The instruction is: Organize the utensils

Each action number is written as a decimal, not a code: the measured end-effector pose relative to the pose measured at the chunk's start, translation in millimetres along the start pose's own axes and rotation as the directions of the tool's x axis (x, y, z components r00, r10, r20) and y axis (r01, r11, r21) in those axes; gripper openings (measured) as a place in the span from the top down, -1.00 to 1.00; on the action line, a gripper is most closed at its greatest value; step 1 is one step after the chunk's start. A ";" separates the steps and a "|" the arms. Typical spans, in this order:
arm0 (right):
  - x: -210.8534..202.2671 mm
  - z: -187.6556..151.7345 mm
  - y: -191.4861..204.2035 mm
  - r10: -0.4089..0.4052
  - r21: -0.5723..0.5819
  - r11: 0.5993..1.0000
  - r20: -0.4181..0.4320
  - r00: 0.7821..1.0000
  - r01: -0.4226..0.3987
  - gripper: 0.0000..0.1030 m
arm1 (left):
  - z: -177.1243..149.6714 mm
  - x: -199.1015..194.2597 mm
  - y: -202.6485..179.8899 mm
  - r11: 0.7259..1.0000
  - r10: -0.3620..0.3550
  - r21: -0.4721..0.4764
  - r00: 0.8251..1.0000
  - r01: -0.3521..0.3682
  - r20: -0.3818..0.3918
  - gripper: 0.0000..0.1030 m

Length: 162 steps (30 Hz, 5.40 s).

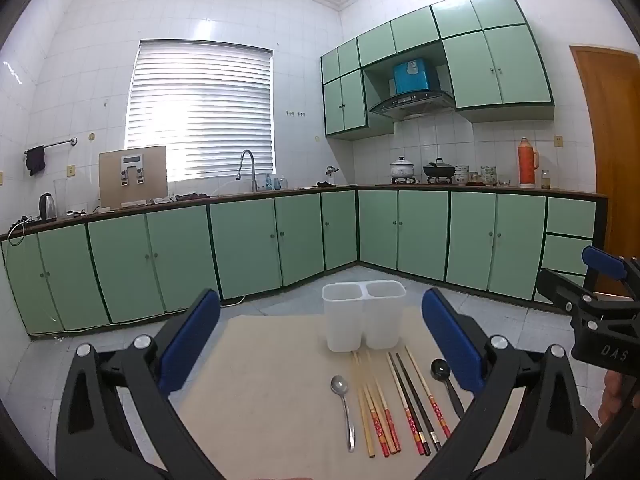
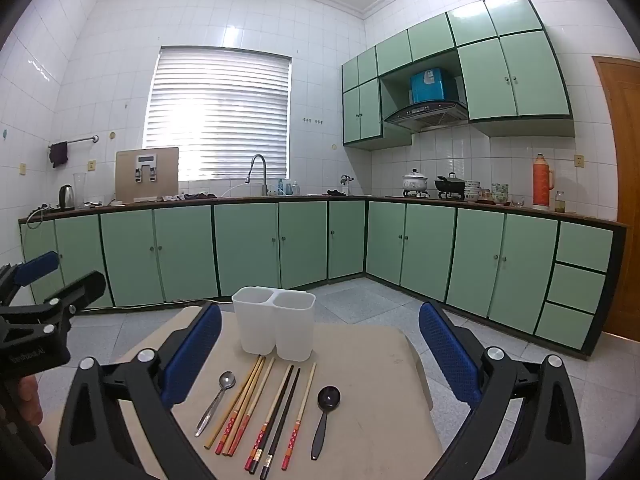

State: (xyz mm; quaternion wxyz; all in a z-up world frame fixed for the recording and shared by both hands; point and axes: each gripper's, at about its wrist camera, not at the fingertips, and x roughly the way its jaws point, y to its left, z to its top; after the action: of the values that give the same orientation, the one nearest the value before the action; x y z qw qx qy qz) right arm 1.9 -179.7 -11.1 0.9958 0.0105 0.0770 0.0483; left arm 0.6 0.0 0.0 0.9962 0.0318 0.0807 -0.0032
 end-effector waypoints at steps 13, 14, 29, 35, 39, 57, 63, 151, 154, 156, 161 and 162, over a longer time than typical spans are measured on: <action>-0.2 0.0 0.9 -0.001 -0.004 1.000 0.003 1.000 0.001 -0.88 | 0.5 -2.6 -3.9 1.000 0.006 0.001 1.000 -0.006 0.019 -0.90; -0.2 0.0 1.0 -0.001 -0.004 1.000 0.003 1.000 0.001 -0.88 | 0.4 -2.9 -4.5 1.000 0.007 0.001 1.000 -0.007 0.020 -0.90; 0.0 0.0 1.0 -0.001 -0.003 1.000 0.005 1.000 0.001 -0.88 | -0.4 -6.2 -6.6 1.000 0.005 0.004 1.000 -0.005 0.018 -0.90; 0.4 -0.2 1.0 -0.001 -0.003 1.000 0.005 1.000 0.001 -0.88 | 0.0 -6.0 -9.1 1.000 0.006 0.005 1.000 -0.007 0.018 -0.90; 0.3 -0.4 0.7 -0.001 -0.003 1.000 0.005 1.000 0.001 -0.88 | 0.8 -5.6 -11.4 1.000 0.008 0.003 1.000 -0.008 0.017 -0.90; 0.4 -1.4 1.4 -0.002 -0.001 1.000 0.005 1.000 0.002 -0.88 | -1.2 -6.3 -5.4 1.000 0.007 0.001 1.000 -0.007 0.019 -0.90; 0.2 -1.8 1.2 -0.002 -0.001 1.000 0.006 1.000 0.002 -0.88 | -1.3 -6.2 -5.2 1.000 0.007 0.001 1.000 -0.007 0.019 -0.90; 259.2 -126.3 -28.5 0.045 0.083 0.996 -0.756 0.653 0.028 -0.04 | -134.7 263.3 -3.3 0.997 0.021 0.069 0.715 0.038 -0.699 -0.90; 259.8 -129.0 -29.8 0.056 0.099 0.995 -0.762 0.645 0.030 -0.03 | -135.4 264.8 1.2 0.997 0.001 0.056 0.707 0.055 -0.707 -0.82; 259.4 -128.8 -29.4 0.054 0.094 0.995 -0.762 0.646 0.028 -0.03 | -139.2 264.7 3.0 0.997 -0.019 0.043 0.695 0.072 -0.719 -0.81; 263.5 -126.7 -31.3 0.051 0.093 0.995 -0.761 0.646 0.031 -0.03 | -141.2 266.6 6.0 0.998 -0.017 0.025 0.687 0.052 -0.726 -0.81; 264.2 -126.1 -30.3 0.051 0.092 0.995 -0.761 0.646 0.031 -0.03 | -140.3 267.5 4.5 0.998 -0.011 0.031 0.690 0.049 -0.724 -0.81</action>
State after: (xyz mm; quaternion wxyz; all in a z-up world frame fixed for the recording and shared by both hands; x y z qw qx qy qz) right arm 245.2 -182.3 -176.8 0.8690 0.0380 0.4908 0.0498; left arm 242.1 13.2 -181.0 0.8828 0.0532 0.4667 -0.0088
